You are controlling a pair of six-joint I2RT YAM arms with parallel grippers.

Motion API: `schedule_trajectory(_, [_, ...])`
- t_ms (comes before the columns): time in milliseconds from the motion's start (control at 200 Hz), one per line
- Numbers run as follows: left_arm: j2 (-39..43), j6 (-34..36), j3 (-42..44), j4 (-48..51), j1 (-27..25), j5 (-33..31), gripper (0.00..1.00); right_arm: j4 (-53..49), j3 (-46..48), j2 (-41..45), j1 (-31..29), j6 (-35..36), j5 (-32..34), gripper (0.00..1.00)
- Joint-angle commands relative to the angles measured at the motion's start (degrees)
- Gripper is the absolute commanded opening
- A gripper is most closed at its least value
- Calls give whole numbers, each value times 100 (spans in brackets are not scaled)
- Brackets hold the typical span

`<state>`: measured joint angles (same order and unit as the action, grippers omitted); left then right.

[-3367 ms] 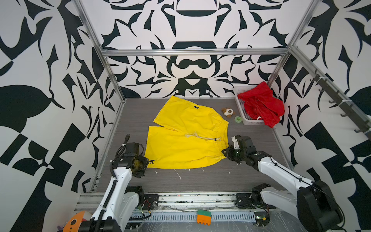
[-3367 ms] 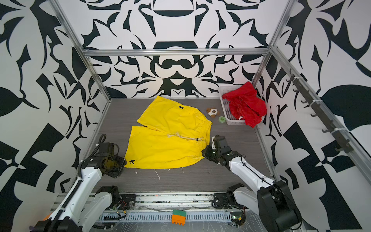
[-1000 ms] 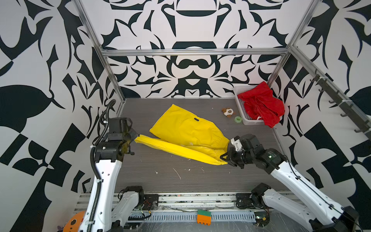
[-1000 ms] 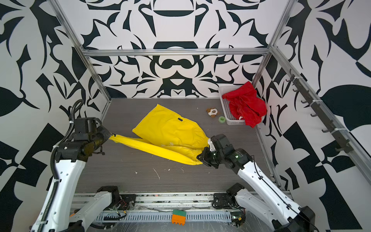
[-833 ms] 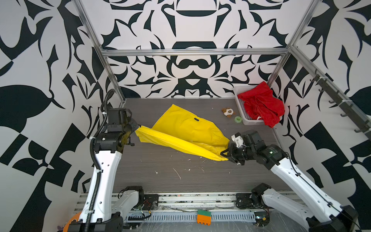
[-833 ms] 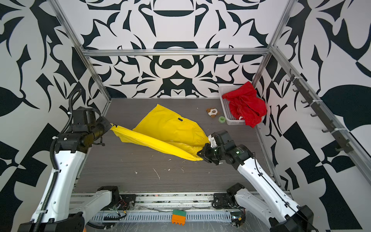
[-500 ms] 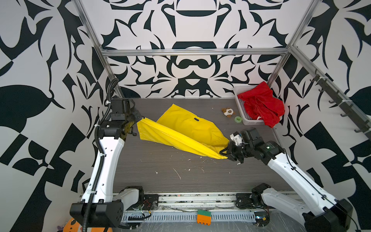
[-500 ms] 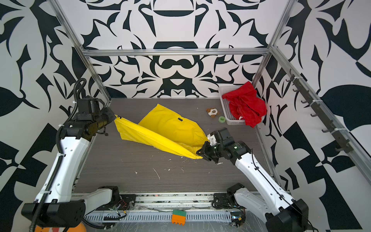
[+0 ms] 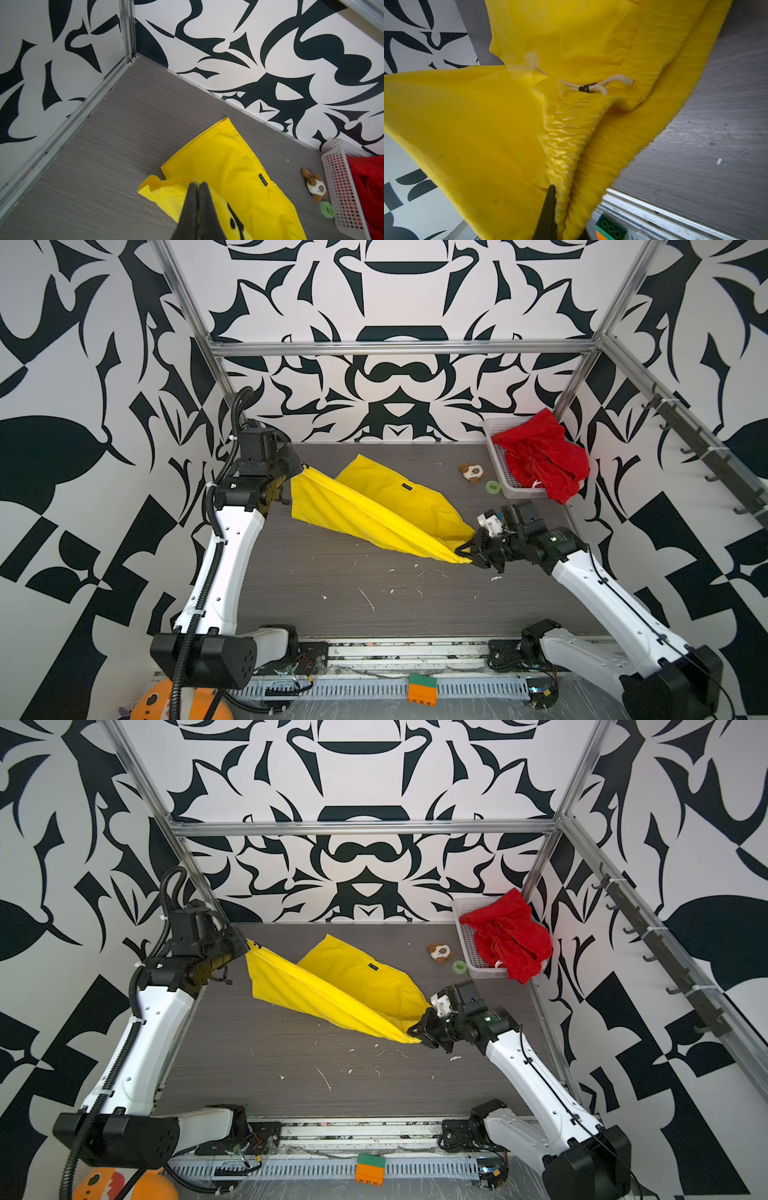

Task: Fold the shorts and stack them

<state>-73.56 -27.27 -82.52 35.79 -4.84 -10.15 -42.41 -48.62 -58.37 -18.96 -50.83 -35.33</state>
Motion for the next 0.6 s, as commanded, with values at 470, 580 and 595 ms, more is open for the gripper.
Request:
schedule_trajectory(470, [-721, 273, -329, -1704, -16, -185, 0, -231, 63, -60, 173, 148, 43, 0])
schedule_trajectory(580, [-898, 292, -421, -1750, -41, -173, 0, -203, 108, -61, 182, 135, 29, 0])
schedule_trajectory(595, [-923, 284, -429, -1751, -41, -166, 0, -204, 107, -61, 187, 135, 27, 0])
